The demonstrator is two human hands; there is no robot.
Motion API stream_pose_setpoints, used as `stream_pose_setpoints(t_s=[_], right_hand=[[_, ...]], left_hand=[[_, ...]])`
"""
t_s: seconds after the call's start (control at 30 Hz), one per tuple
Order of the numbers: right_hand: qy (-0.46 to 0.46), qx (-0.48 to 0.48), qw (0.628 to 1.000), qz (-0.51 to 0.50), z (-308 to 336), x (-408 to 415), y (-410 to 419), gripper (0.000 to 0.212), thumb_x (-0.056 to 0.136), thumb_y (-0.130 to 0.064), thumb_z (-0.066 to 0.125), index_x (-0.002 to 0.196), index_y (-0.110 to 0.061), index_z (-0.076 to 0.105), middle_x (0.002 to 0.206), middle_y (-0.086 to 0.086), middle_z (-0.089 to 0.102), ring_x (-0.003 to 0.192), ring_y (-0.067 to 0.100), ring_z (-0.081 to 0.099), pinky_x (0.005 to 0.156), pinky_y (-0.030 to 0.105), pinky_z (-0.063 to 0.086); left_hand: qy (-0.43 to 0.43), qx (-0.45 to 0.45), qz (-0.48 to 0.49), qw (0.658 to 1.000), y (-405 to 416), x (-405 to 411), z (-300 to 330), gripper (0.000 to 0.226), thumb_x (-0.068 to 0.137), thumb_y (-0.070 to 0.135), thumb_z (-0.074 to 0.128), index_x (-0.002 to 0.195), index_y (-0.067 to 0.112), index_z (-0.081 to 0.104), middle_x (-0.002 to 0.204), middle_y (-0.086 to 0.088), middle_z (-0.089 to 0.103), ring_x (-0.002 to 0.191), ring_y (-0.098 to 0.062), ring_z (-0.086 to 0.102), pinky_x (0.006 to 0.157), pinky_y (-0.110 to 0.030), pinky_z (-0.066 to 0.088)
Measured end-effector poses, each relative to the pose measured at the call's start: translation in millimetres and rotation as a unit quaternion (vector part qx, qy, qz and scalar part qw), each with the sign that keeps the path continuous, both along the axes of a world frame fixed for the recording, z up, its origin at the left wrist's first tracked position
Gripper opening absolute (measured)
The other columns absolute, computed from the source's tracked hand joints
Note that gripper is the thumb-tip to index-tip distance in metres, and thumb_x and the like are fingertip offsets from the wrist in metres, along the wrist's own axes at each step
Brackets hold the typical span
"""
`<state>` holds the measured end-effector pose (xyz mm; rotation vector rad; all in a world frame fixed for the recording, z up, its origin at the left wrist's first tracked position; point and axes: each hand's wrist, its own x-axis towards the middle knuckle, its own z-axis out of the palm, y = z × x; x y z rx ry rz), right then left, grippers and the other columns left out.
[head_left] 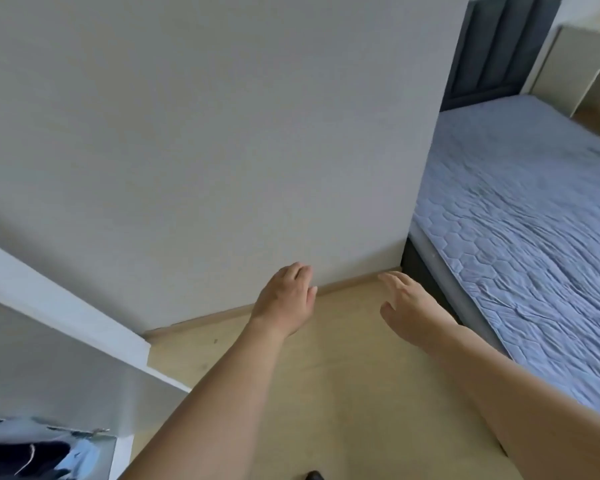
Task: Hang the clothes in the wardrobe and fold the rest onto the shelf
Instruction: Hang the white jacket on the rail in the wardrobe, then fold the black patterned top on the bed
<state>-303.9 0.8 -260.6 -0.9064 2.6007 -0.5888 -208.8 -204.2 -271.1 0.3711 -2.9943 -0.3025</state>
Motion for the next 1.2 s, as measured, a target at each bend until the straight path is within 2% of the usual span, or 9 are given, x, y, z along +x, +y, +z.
stream_pose_setpoints(t_s=[0.3, 0.4, 0.53, 0.67, 0.77, 0.93, 1.2], right_hand=[[-0.015, 0.006, 1.0, -0.02, -1, -63, 172, 0.054, 0.094, -0.014, 0.045, 0.146, -0.011, 0.031, 0.151, 0.002, 0.03, 0.137, 0.02, 0.032, 0.108, 0.027, 0.028], [-0.029, 0.007, 0.999, -0.027, -5, -74, 203, 0.053, 0.094, -0.014, 0.044, 0.145, -0.011, 0.031, 0.151, 0.003, 0.031, 0.136, 0.021, 0.033, 0.107, 0.028, 0.03], [-0.036, 0.005, 0.997, -0.067, -13, -90, 235, 0.052, 0.094, -0.015, 0.043, 0.145, -0.011, 0.032, 0.149, 0.002, 0.031, 0.134, 0.021, 0.034, 0.103, 0.024, 0.03], [-0.051, 0.016, 0.994, -0.099, -25, -105, 279, 0.053, 0.094, -0.015, 0.044, 0.145, -0.013, 0.031, 0.149, 0.002, 0.031, 0.134, 0.02, 0.035, 0.105, 0.026, 0.03], [-0.059, 0.018, 0.989, -0.132, -30, -122, 326, 0.051, 0.094, -0.016, 0.045, 0.144, -0.013, 0.033, 0.149, 0.003, 0.033, 0.132, 0.022, 0.037, 0.104, 0.029, 0.033], [-0.052, 0.007, 0.985, -0.162, -29, -153, 401, 0.051, 0.096, -0.018, 0.045, 0.146, -0.013, 0.032, 0.151, 0.002, 0.031, 0.133, 0.021, 0.038, 0.104, 0.03, 0.034], [-0.032, -0.002, 0.974, -0.224, -26, -217, 613, 0.052, 0.094, -0.018, 0.048, 0.144, -0.011, 0.034, 0.148, 0.006, 0.037, 0.134, 0.023, 0.038, 0.103, 0.028, 0.033]], left_hand=[[-0.016, -0.001, -0.026, 1.0, 156, -69, 3, 0.044, 0.098, 0.026, 0.046, 0.137, 0.007, 0.046, 0.141, -0.007, 0.046, 0.129, -0.025, 0.043, 0.107, -0.033, 0.035], [-0.015, 0.0, -0.024, 1.0, 186, -85, 6, 0.044, 0.098, 0.027, 0.045, 0.138, 0.008, 0.045, 0.142, -0.006, 0.045, 0.13, -0.024, 0.042, 0.107, -0.033, 0.035], [-0.05, 0.005, -0.058, 0.997, 220, -114, -6, 0.044, 0.099, 0.027, 0.043, 0.139, 0.008, 0.042, 0.144, -0.006, 0.042, 0.131, -0.024, 0.041, 0.107, -0.03, 0.031], [-0.078, 0.022, -0.071, 0.994, 254, -149, -23, 0.042, 0.098, 0.027, 0.044, 0.136, 0.008, 0.045, 0.143, -0.007, 0.043, 0.129, -0.027, 0.043, 0.106, -0.033, 0.035], [-0.087, 0.043, -0.089, 0.991, 300, -174, -30, 0.044, 0.098, 0.025, 0.046, 0.137, 0.006, 0.044, 0.144, -0.01, 0.042, 0.129, -0.029, 0.042, 0.108, -0.033, 0.031], [-0.096, 0.028, -0.135, 0.986, 382, -213, -34, 0.045, 0.098, 0.029, 0.043, 0.139, 0.011, 0.042, 0.145, -0.004, 0.04, 0.13, -0.024, 0.04, 0.108, -0.03, 0.029], [-0.08, 0.039, -0.178, 0.98, 582, -300, -27, 0.045, 0.097, 0.028, 0.045, 0.138, 0.008, 0.044, 0.143, -0.009, 0.043, 0.132, -0.025, 0.04, 0.11, -0.034, 0.032]])
